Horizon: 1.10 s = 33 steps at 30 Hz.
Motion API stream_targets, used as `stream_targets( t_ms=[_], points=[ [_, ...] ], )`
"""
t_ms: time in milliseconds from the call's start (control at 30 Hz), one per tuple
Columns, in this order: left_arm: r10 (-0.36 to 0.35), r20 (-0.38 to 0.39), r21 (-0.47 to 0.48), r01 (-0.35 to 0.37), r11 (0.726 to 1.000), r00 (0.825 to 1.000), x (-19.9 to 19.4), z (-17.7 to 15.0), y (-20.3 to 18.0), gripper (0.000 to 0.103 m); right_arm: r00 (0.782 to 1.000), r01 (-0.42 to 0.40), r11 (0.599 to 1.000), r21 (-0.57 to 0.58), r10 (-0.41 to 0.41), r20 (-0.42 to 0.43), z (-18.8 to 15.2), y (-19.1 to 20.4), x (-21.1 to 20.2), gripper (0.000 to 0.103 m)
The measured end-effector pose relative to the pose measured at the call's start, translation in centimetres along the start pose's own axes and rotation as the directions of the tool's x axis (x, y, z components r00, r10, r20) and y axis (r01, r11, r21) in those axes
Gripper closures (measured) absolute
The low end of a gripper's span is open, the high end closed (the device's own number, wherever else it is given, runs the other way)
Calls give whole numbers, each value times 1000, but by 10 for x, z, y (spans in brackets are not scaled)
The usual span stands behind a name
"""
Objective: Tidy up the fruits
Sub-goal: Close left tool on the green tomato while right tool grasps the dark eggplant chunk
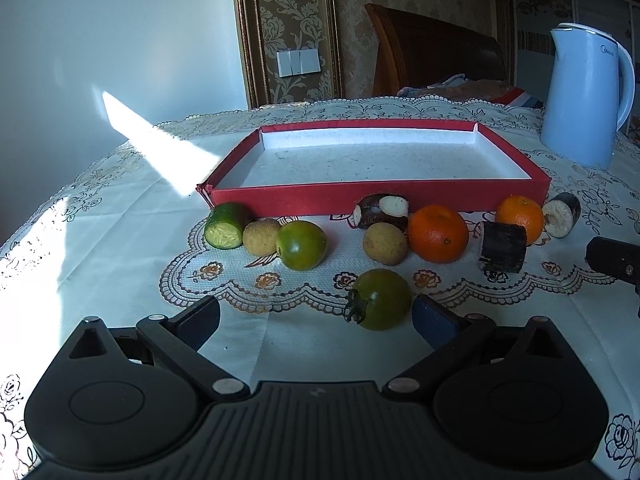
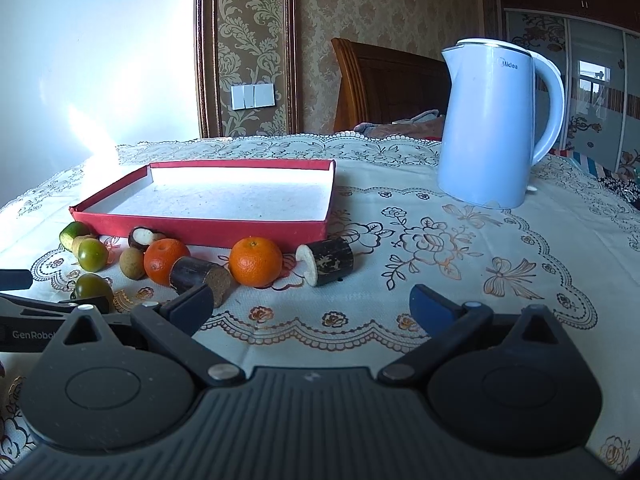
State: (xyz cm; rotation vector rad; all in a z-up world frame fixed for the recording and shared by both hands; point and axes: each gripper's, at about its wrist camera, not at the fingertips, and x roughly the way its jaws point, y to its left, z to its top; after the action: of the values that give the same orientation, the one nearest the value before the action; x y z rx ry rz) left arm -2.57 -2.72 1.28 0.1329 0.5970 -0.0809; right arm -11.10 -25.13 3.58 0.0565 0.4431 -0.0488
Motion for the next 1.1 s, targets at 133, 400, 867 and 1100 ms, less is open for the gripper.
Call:
stream_targets(
  t_ms=[133,400,867,1100],
  points=[
    [-1,-6,1,1,1000,1000,2,1,-1,2,1000,-4,1000,-17,4,1,1,-3,2,0],
    [-59,-7,-15,59,998,998,3,1,3,21,1000,-6,1000,-26,6,4,1,-9,3,0],
    [-117,18,39,116,993,993,0,-2,-5,71,979,-200,975,-97,203,19,9,7,7,7],
    [-117,25,19,117,993,993,-2,-3,0,73,978,-205,976,-70,202,-51,12,37,20,12]
  ],
)
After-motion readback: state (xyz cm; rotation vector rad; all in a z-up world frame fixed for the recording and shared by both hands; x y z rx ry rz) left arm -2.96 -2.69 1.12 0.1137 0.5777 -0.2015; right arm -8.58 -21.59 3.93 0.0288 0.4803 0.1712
